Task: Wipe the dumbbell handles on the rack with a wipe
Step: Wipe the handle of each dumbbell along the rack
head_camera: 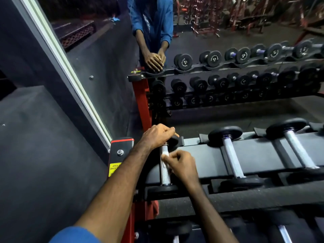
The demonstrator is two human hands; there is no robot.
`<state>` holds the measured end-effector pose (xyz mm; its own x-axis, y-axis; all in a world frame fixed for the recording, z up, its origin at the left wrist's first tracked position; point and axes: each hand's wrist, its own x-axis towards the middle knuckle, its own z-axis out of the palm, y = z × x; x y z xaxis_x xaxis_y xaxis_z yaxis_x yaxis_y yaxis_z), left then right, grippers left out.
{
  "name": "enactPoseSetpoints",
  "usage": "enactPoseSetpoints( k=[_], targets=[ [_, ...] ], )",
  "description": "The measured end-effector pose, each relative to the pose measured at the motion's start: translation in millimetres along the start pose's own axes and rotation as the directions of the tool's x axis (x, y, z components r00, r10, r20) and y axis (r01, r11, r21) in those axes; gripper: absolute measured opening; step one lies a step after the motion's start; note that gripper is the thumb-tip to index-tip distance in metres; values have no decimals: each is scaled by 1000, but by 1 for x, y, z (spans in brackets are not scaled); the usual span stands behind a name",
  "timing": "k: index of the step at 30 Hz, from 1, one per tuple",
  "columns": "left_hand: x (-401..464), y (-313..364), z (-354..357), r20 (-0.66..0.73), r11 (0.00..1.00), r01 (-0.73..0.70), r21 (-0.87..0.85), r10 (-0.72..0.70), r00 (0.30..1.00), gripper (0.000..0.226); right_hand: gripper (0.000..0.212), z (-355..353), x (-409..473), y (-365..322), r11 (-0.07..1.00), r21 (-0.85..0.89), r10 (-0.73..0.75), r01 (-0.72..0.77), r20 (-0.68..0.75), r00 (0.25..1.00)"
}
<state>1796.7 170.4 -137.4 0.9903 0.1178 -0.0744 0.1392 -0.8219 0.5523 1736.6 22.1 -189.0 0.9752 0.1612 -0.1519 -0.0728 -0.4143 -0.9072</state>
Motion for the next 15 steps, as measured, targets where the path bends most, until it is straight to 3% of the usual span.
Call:
enactPoseSetpoints(
  k=[3,7,9,12,15],
  targets=[
    [3,-3,2,-8,1000,-9,-3,9,1000,51,36,-9,-19,25,999,20,30,-35,190,981],
    [1,-1,0,-10,1000,1,5,-1,1000,49,35,-3,4,7,931,348,44,-113,200,979],
    [1,1,-1,2,1000,-6,0,6,1000,48,30,3,15,-3,884,425,79,-198,281,957],
    [3,-1,-1,27,1000,-19,-14,20,999,50,50,1,1,10,861,363,157,-355,475,866],
    [3,-5,0,28,1000,-23,-21,24,999,46,32,-2,3,7,849,334,206,-410,504,838]
  ],
)
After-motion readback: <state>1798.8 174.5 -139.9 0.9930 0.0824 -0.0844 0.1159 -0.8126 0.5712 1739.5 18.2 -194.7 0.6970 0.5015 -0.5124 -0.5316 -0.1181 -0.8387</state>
